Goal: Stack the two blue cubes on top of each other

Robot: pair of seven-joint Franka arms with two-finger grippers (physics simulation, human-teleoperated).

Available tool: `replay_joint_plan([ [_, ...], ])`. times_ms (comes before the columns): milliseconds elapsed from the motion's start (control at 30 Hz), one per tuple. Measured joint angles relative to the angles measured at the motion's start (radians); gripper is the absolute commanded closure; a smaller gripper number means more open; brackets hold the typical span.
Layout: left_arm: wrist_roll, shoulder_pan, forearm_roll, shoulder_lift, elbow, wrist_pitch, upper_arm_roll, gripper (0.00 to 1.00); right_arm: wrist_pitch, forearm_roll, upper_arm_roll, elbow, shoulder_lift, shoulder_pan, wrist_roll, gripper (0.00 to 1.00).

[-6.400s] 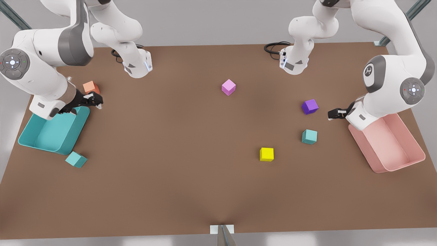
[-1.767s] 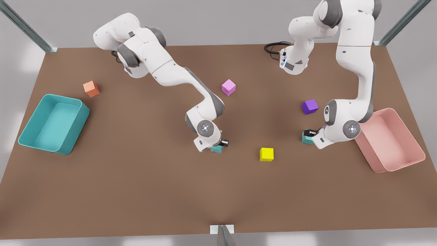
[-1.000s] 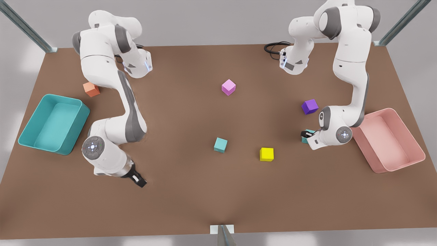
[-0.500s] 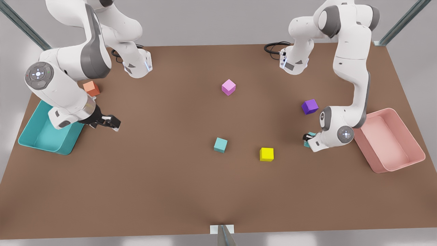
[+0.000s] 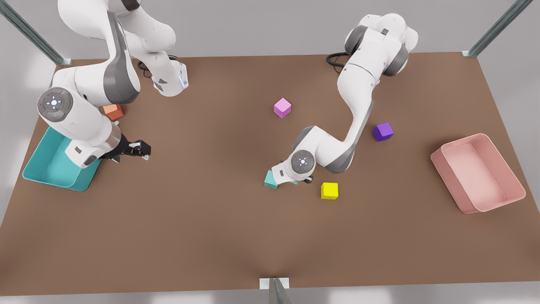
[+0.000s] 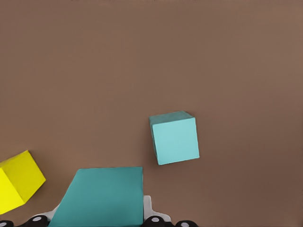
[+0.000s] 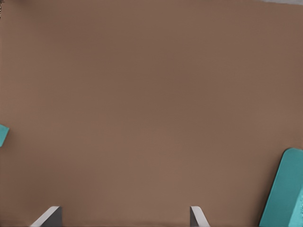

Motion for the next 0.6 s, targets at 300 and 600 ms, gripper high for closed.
replay_joint_plan([
  [300, -0.241, -0.089, -0.014, 0.145, 0.136, 0.012, -0.002, 0.45, -0.002, -0.002, -0.004, -0.001, 0.009, -0.001, -0.072, 0.00],
  [600, -0.391, -0.100, -0.020, 0.156, 0.136, 0.018, -0.002, 0.22, -0.013, -0.025, -0.003, 0.097, 0.070, 0.000, -0.128, 0.00],
])
